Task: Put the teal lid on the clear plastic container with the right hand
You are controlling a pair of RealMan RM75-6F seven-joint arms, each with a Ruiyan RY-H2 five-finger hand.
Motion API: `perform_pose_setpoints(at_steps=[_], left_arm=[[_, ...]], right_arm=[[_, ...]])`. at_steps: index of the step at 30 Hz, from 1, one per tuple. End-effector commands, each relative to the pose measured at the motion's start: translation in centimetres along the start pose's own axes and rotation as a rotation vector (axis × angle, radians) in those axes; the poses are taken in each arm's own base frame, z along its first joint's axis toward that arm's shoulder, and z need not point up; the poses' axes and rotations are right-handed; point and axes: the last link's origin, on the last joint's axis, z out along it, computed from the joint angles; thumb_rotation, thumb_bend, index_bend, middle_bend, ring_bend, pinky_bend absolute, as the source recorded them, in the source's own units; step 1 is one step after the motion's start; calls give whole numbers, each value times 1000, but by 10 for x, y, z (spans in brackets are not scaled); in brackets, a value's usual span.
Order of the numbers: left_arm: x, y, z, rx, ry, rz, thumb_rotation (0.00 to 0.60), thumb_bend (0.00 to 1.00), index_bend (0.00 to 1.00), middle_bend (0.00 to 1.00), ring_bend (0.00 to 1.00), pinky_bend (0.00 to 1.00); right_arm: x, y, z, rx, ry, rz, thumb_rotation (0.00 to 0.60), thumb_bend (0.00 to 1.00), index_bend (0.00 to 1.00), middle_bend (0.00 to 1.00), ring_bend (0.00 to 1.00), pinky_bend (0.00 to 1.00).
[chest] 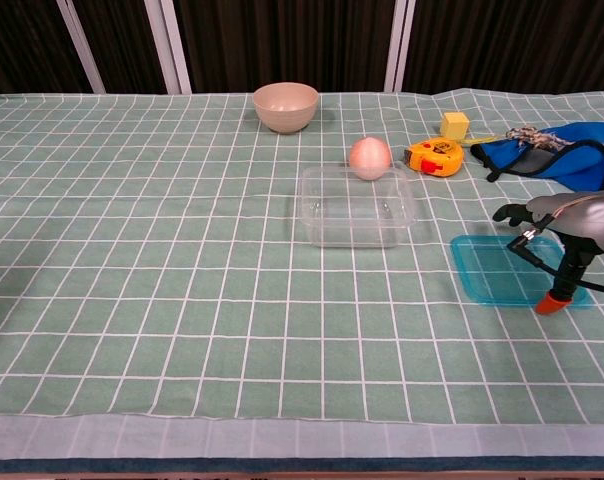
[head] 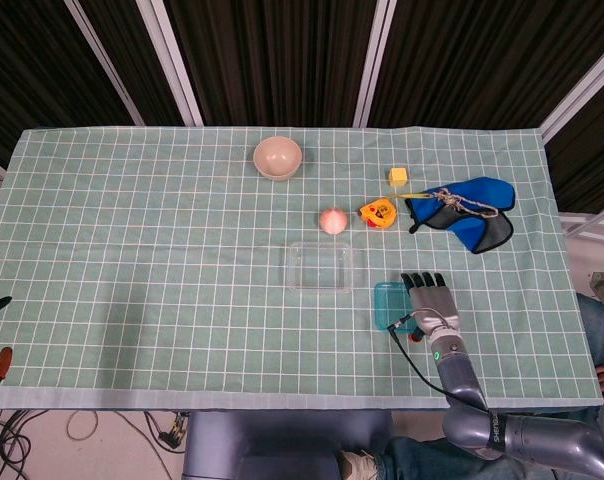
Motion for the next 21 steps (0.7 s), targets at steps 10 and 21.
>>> perform_pose_setpoints(at_steps=[10,21], left_arm=[[0,0,0,1,-3,-2,600,460,112,0,0,0],[0,0,0,2,-3,-3,600,460,111,0,0,0]], right_arm=[[-3,-1,0,2,-5,-1,600,100,10,140,0,0],[-2,-5,1,6,1,-2,600,100,10,140,0,0]])
